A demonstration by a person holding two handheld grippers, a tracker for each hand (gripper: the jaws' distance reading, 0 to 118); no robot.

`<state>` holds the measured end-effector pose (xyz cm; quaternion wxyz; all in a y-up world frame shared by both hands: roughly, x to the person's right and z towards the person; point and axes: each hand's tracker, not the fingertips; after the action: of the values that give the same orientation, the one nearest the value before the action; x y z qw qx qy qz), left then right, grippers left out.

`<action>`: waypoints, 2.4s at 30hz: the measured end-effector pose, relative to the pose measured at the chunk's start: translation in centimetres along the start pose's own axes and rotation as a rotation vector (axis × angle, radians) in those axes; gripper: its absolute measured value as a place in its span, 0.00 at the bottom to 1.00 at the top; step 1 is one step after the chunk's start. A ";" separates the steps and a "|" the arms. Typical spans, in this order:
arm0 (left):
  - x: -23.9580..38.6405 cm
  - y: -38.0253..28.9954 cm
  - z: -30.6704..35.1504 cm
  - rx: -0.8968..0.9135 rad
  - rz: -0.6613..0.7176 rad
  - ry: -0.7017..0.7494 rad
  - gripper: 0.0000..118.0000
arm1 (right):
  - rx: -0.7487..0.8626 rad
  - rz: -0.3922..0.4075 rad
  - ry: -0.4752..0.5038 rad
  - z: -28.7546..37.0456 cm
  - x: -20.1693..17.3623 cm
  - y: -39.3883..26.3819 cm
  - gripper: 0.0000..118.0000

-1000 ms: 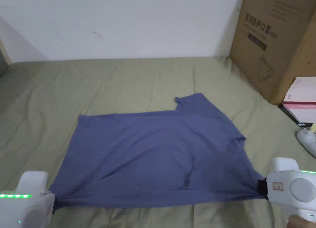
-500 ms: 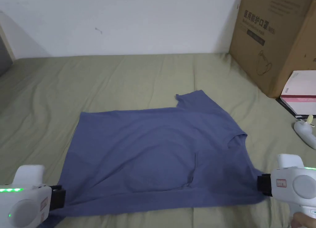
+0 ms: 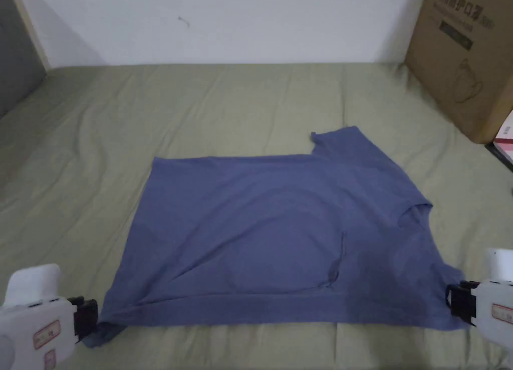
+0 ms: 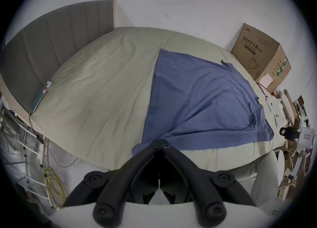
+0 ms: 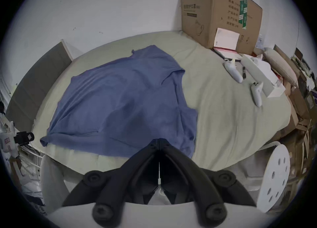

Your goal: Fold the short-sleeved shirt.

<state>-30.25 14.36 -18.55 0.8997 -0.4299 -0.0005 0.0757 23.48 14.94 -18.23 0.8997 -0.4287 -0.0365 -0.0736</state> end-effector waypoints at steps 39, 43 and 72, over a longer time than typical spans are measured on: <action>1.6 0.6 -4.7 -0.167 -0.064 -0.022 0.01 | -0.145 0.017 -0.038 -5.4 3.0 -0.2 0.00; 2.0 1.7 -4.4 -0.158 -0.085 -0.010 0.01 | -0.123 -0.034 -0.015 -4.9 3.6 1.3 0.00; 2.5 12.6 -9.0 -0.110 -0.087 -0.033 0.23 | 0.007 -0.036 -0.052 -7.4 4.4 12.7 0.02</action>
<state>-28.90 15.57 -34.11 0.8770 -0.4770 -0.0381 0.0432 29.88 16.61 -32.07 0.8985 -0.4264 -0.0681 -0.0785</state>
